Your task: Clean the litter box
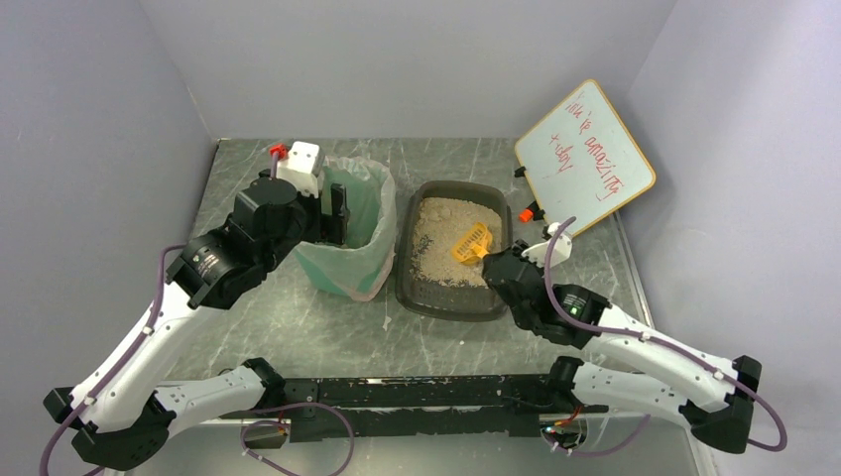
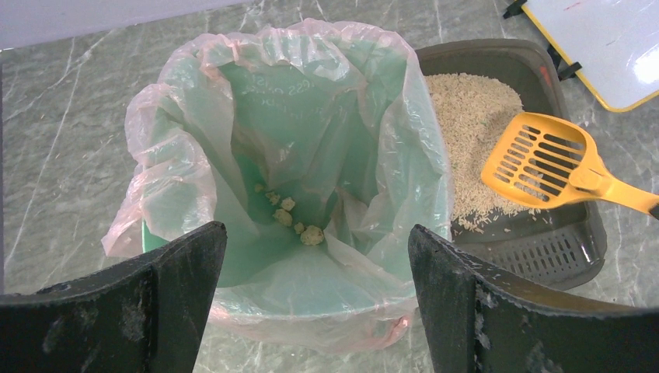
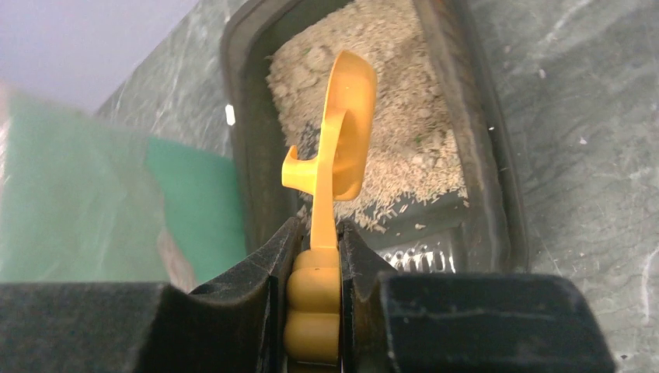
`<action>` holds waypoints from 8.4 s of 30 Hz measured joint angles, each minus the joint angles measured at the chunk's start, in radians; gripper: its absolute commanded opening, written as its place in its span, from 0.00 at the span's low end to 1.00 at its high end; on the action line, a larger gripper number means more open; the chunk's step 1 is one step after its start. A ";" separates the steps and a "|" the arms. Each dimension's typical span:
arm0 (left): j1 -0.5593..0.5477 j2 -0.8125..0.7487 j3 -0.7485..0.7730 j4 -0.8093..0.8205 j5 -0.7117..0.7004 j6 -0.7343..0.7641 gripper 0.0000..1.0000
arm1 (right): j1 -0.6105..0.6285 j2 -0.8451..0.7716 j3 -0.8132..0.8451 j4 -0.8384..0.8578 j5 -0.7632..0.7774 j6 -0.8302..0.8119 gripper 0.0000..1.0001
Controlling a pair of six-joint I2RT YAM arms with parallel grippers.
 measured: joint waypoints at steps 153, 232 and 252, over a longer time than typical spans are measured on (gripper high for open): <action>0.000 -0.023 0.117 -0.085 0.020 -0.018 0.90 | -0.425 -0.462 -0.800 1.188 -0.582 0.140 0.00; 0.000 -0.034 0.082 -0.067 0.020 -0.018 0.89 | -0.436 -0.567 -0.564 0.799 -0.531 0.060 0.00; 0.000 -0.034 0.067 -0.056 0.018 -0.015 0.89 | -0.438 -0.560 -0.601 0.834 -0.549 0.100 0.00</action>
